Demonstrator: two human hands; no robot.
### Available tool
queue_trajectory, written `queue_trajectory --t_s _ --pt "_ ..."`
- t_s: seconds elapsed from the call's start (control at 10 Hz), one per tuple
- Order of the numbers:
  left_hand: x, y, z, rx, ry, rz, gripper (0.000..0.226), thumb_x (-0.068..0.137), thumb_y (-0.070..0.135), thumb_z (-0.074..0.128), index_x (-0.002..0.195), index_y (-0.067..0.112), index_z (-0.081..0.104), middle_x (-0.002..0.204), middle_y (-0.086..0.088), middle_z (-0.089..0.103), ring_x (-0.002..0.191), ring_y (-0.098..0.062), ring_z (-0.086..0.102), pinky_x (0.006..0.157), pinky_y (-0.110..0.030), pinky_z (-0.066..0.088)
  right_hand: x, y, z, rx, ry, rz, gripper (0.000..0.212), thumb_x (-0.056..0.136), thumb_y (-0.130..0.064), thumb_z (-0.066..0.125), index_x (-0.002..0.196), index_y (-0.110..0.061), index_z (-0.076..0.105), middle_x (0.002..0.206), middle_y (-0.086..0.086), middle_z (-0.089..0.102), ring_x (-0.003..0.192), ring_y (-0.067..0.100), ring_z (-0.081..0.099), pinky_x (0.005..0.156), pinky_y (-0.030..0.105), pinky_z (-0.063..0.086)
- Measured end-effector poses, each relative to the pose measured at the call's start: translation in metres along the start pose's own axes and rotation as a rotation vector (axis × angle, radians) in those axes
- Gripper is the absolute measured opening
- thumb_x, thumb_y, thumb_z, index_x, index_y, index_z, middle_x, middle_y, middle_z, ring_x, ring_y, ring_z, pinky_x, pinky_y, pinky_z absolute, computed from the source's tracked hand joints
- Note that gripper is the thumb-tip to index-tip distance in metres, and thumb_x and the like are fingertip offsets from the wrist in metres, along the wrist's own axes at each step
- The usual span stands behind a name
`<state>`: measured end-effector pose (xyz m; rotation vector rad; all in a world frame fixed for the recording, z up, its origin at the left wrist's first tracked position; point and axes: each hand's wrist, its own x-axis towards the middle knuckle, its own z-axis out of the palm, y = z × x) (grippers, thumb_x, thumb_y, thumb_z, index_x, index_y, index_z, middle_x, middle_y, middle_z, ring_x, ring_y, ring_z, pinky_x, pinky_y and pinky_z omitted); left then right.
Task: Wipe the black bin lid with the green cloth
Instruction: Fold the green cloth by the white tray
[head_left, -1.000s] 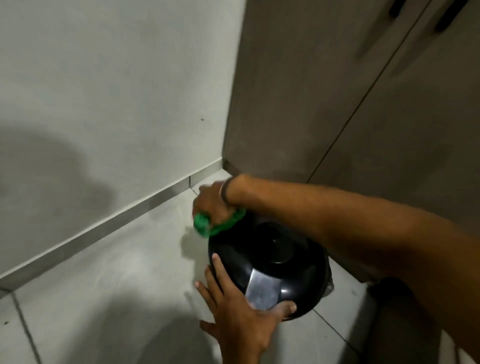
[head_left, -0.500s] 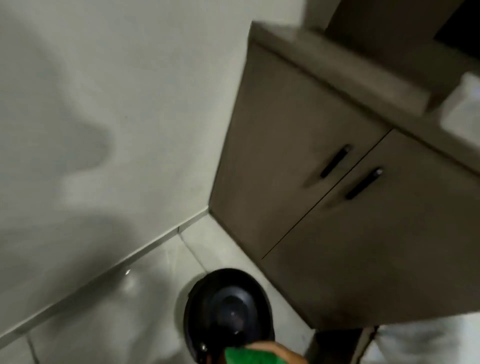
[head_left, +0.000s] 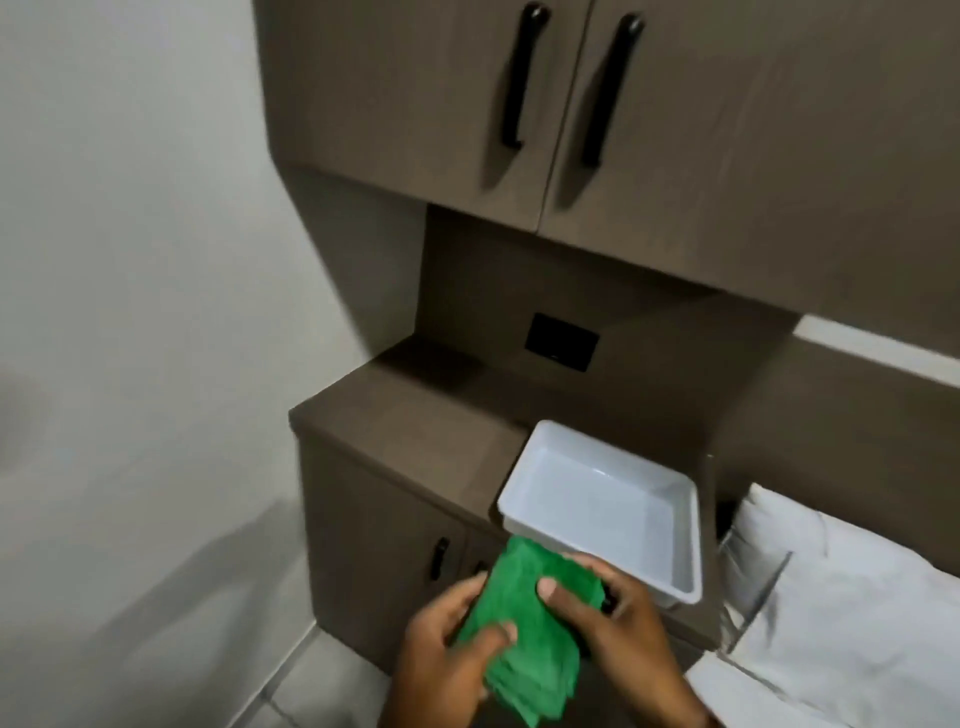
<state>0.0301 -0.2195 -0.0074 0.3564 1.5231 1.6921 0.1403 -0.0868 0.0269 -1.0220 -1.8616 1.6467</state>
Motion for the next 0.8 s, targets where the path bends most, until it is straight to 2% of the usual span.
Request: queue_trajectory --t_s 0.1,0.2,0.3,0.4,0.5,0.6,0.7,0.8 --pt "0.059 0.052 0.043 0.146 0.021 0.014 0.036 0.087 -0.010 0.065 0.112 0.012 0.079 0.084 -0.001 0.085 0.073 -0.013 0.080 0.066 -0.031 0.064 0.066 -0.031 -0.046 0.026 0.021 0.070 0.016 0.090 0.001 0.077 0.104 -0.005 0.081 0.096 0.013 0.085 0.086 0.023 0.081 0.073 0.035 0.066" --pt "0.138 0.072 0.078 0.423 0.017 -0.021 0.033 0.085 0.008 0.068 0.114 0.019 0.079 0.096 -0.003 0.084 0.084 -0.019 0.080 0.081 -0.038 0.067 0.138 -0.027 -0.081 -0.030 0.005 0.221 0.018 0.093 0.003 0.070 0.109 0.004 0.077 0.104 0.021 0.083 0.098 0.033 0.082 0.079 0.040 0.068" --pt "0.200 0.069 0.108 0.724 -0.004 -0.028 0.019 0.084 0.013 0.071 0.100 0.017 0.082 0.103 -0.010 0.082 0.096 -0.026 0.079 0.092 -0.043 0.064 0.191 -0.007 -0.098 -0.134 0.095 0.343 0.011 0.088 0.003 0.075 0.097 0.010 0.075 0.110 0.034 0.077 0.104 0.046 0.077 0.096 0.058 0.062" --pt "0.258 0.046 0.134 1.021 -0.022 -0.060 0.028 0.084 0.013 0.072 0.110 0.011 0.082 0.117 -0.012 0.080 0.109 -0.029 0.076 0.093 -0.039 0.064 0.233 0.024 -0.110 -0.286 0.109 0.477 0.031 0.080 -0.006 0.089 0.103 0.011 0.078 0.104 0.029 0.080 0.096 0.040 0.081 0.084 0.052 0.067" --pt "0.291 0.024 0.144 1.147 0.020 -0.125 0.037 0.079 0.010 0.080 0.116 0.015 0.081 0.119 -0.010 0.079 0.103 -0.029 0.078 0.078 -0.039 0.069 0.261 0.045 -0.118 -0.422 0.128 0.604 0.046 0.071 -0.018 0.097 0.106 0.005 0.078 0.096 0.020 0.082 0.084 0.032 0.084 0.072 0.043 0.069" --pt "0.303 0.017 0.143 1.292 0.091 -0.068 0.060 0.066 0.029 0.097 0.120 0.021 0.072 0.123 -0.005 0.075 0.114 -0.027 0.073 0.090 -0.038 0.064 0.264 0.045 -0.116 -0.679 0.131 0.559 0.068 0.060 -0.036 0.102 0.113 -0.004 0.072 0.108 0.012 0.080 0.100 0.030 0.080 0.083 0.040 0.067" --pt "0.302 0.016 0.138 1.388 0.106 0.004 0.075 0.065 0.044 0.097 0.125 0.019 0.061 0.125 -0.005 0.068 0.116 -0.025 0.068 0.096 -0.038 0.059 0.260 0.042 -0.119 -0.961 0.163 0.413 0.073 0.067 -0.044 0.095 0.126 -0.017 0.061 0.127 0.006 0.071 0.120 0.029 0.069 0.097 0.039 0.058" --pt "0.269 0.014 0.139 1.445 0.168 0.263 0.026 0.066 0.033 0.089 0.083 0.017 0.076 0.080 -0.004 0.072 0.068 -0.020 0.073 0.059 -0.027 0.057 0.234 0.040 -0.111 -1.036 0.150 0.373 0.060 0.090 -0.041 0.074 0.141 -0.019 0.051 0.140 0.005 0.063 0.129 0.027 0.062 0.109 0.040 0.052"
